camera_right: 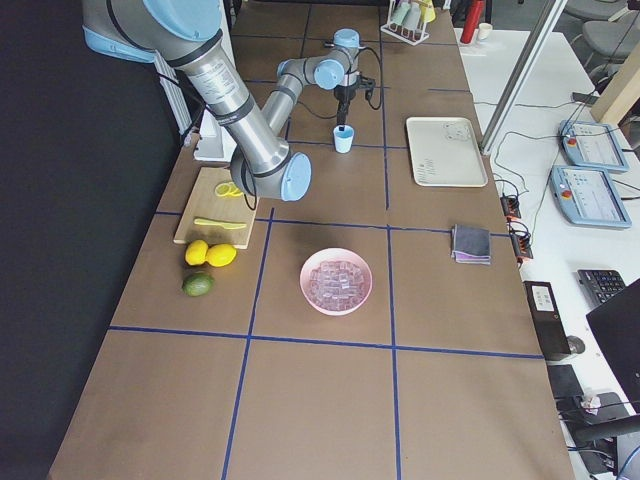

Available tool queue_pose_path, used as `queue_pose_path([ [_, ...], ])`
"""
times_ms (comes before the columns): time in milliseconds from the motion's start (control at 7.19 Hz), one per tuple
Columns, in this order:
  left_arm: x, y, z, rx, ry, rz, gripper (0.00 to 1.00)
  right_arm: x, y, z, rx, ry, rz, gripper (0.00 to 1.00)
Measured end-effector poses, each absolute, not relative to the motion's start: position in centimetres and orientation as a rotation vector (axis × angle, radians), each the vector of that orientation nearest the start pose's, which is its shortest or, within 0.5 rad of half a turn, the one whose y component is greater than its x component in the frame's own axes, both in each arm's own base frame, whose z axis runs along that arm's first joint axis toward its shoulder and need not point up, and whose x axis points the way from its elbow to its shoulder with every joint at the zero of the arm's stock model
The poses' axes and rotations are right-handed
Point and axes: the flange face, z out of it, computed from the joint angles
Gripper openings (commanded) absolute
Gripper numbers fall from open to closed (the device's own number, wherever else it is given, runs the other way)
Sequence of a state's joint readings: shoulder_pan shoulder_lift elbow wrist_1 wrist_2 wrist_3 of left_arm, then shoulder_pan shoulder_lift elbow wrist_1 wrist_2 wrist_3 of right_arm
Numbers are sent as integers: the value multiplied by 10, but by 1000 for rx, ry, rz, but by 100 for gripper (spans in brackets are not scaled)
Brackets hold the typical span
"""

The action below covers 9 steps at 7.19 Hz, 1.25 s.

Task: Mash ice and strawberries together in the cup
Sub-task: 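Lower the right gripper and release the ice cube into the cup, then move the right gripper back over the pink bowl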

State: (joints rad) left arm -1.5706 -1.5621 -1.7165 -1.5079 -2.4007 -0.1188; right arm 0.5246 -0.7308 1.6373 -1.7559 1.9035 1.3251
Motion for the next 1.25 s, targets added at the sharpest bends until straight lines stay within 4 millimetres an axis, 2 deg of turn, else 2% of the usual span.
queue_pose_path([
  [139,-60,-489,594,21,832,-81,100,-546,-438,139,-22,-789,148,99],
  [278,-59,-490,593,20,832,-78,100,-527,-447,133,-7,-808,164,99],
  [417,-57,-490,593,19,832,-75,100,-496,-456,135,7,-831,182,99],
  [556,-56,-490,593,19,832,-74,100,-452,-459,151,22,-853,193,99],
  [834,-56,-490,592,19,833,-73,100,-343,-456,207,86,-854,170,99],
  [1251,-55,-490,592,19,833,-72,100,-195,-452,320,100,-796,56,99],
])
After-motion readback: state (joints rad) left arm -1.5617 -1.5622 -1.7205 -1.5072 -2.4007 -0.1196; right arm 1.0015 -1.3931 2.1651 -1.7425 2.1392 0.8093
